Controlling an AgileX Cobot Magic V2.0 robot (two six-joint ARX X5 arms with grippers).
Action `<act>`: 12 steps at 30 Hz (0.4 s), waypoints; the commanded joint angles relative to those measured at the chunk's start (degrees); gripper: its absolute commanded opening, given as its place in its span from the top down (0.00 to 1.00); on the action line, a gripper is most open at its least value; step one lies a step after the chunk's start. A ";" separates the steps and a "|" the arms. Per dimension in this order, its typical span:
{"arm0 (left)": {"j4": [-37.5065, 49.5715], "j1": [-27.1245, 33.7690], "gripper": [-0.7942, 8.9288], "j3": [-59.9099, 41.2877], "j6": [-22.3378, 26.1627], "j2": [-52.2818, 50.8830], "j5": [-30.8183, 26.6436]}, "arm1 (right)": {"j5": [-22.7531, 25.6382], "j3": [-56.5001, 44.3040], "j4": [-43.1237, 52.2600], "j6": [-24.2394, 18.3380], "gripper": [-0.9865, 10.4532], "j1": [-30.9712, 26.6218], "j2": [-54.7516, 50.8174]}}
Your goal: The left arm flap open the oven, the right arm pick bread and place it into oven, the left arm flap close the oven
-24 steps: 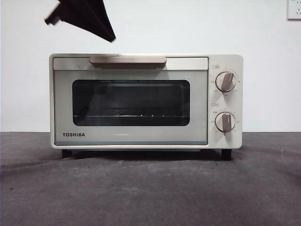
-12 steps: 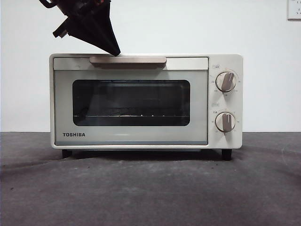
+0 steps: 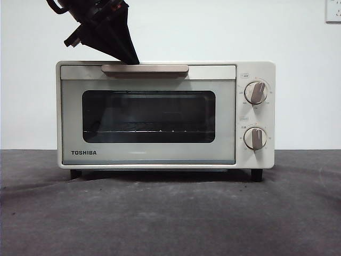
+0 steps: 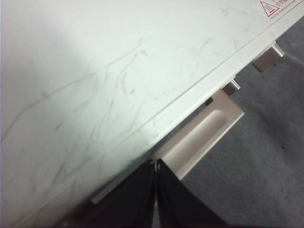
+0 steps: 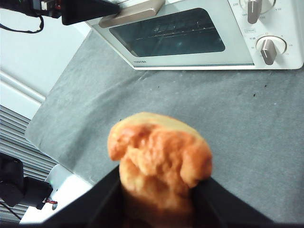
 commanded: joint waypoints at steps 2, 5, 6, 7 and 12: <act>-3.15 -0.83 0.91 0.39 1.09 2.05 -0.55 | -0.26 0.92 0.79 0.85 0.78 0.26 0.09; -5.70 -1.38 0.91 0.37 2.03 2.05 -0.59 | -0.44 0.92 0.76 0.90 0.78 0.26 0.09; -6.67 -1.66 0.91 0.37 2.23 2.05 -0.70 | -0.52 0.92 0.76 0.90 0.78 0.26 0.09; -7.28 -1.90 0.91 0.37 2.36 2.05 -0.79 | -0.52 0.92 0.79 0.90 0.78 0.26 0.09; -8.76 -3.58 0.91 -0.63 2.38 1.81 -2.03 | -0.46 0.92 0.81 0.87 0.78 0.26 0.09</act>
